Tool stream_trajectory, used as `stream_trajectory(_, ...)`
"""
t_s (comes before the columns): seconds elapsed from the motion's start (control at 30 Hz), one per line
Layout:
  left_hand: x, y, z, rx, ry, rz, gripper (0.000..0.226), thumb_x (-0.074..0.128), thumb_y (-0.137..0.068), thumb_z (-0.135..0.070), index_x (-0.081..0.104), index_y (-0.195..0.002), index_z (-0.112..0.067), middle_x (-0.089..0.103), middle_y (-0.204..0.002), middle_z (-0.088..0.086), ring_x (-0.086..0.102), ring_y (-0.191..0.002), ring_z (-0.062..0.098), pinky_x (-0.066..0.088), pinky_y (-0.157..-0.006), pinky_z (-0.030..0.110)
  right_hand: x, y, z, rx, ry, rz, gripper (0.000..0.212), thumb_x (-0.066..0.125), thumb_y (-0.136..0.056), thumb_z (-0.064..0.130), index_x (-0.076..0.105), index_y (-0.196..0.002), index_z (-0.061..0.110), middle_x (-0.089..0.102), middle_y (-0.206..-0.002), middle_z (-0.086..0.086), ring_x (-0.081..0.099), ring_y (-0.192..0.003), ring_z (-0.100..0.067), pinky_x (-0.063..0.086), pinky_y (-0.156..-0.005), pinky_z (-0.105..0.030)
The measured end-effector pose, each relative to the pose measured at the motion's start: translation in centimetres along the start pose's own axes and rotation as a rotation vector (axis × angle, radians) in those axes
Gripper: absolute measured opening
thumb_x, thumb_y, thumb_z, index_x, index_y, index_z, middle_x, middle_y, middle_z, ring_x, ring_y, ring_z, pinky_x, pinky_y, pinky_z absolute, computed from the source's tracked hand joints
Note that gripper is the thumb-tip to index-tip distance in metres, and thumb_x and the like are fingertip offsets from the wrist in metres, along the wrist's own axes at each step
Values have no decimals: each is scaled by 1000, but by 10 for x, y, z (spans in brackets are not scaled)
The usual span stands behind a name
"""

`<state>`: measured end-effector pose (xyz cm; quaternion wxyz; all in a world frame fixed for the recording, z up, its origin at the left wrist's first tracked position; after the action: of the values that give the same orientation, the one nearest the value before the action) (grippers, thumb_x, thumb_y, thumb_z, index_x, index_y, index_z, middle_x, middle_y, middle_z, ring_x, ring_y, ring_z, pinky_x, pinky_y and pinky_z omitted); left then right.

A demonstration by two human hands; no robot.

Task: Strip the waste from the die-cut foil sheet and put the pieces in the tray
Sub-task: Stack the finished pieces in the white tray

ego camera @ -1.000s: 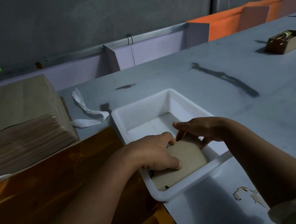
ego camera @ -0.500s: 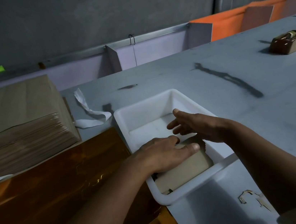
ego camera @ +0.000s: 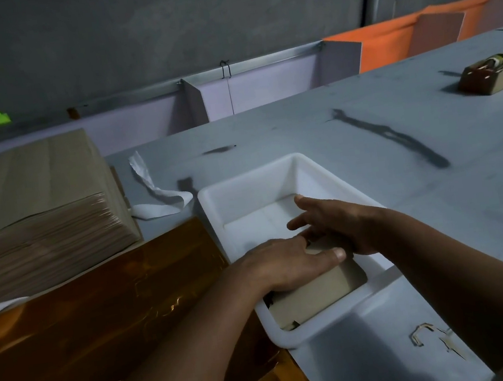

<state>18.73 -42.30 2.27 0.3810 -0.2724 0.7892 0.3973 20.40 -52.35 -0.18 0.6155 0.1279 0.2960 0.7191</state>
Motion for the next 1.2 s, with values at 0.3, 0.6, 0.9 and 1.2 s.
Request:
stream_trajectory(0.3,4,-5,0,-25,38,64,87,35,-80,-85,43,-144,-27,54,-138,5,54,-119,22,46,-91,36,-1,-1,0,-34,-40,-17,58,35,-93,71,63,-123,30,63,-122,-6,61,-106,-16,50,-85,-31)
stream_trajectory(0.6,6,-6,1,-26,74,78,88,40,-74,-89,48,-138,-29,60,-124,0,59,-103,16,51,-85,33,0,-3,2,-72,-36,-26,55,38,-89,74,62,-118,35,59,-127,-8,58,-116,-21,45,-107,-40)
stream_trajectory(0.9,7,-4,1,-50,204,195,72,52,-77,-80,58,-124,-25,63,-117,3,62,-104,20,51,-97,43,-10,-4,1,-31,-40,-38,67,25,-92,76,56,-133,32,59,-132,-10,55,-121,-27,39,-111,-44)
stream_trajectory(1.2,12,-3,3,-49,267,250,69,69,-74,-69,52,-128,-30,65,-118,5,64,-105,22,53,-97,44,4,-3,0,-49,65,16,59,30,-89,78,59,-123,39,68,-114,-3,66,-105,-24,48,-103,-44)
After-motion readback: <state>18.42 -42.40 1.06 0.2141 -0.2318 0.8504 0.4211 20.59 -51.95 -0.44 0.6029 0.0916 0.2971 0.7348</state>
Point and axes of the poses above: each hand's wrist, its own y-axis away from the middle knuckle, its own x-axis out of the palm, z = x × y, the point moved 10 cm from there along -y, towards the middle knuckle
